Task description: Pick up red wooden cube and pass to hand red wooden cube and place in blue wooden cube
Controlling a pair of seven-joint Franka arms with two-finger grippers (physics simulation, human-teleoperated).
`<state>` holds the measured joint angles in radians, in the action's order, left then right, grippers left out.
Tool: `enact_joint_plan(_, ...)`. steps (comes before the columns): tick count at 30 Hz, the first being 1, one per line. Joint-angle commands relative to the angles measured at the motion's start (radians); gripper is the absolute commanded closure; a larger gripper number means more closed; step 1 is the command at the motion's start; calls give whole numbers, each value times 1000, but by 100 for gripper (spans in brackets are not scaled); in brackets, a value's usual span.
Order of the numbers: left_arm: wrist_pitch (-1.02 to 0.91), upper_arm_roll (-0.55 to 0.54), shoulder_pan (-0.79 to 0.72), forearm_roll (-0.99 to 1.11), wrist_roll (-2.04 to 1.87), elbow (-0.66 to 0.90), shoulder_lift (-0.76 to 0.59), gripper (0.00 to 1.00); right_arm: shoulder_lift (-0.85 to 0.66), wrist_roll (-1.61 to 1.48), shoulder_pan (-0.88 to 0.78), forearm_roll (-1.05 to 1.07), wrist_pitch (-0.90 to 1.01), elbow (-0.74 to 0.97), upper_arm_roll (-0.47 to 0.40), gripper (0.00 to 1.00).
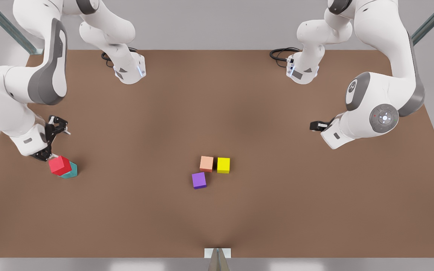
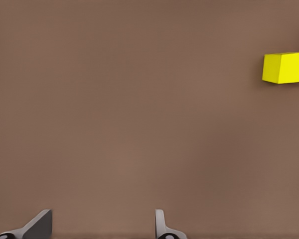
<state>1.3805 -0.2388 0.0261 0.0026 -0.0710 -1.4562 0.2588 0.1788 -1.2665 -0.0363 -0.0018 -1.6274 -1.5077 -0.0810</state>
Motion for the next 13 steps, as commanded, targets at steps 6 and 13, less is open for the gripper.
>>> enact_joint_plan(6,-5,-1,0,1,-3,-1,-1,0,-12,1199,-2,-1,83,15,-2,0)
enact_joint_plan(13,-8,-1,0,1,-3,-1,-3,0,-13,1201,-2,0,83,20,0,0)
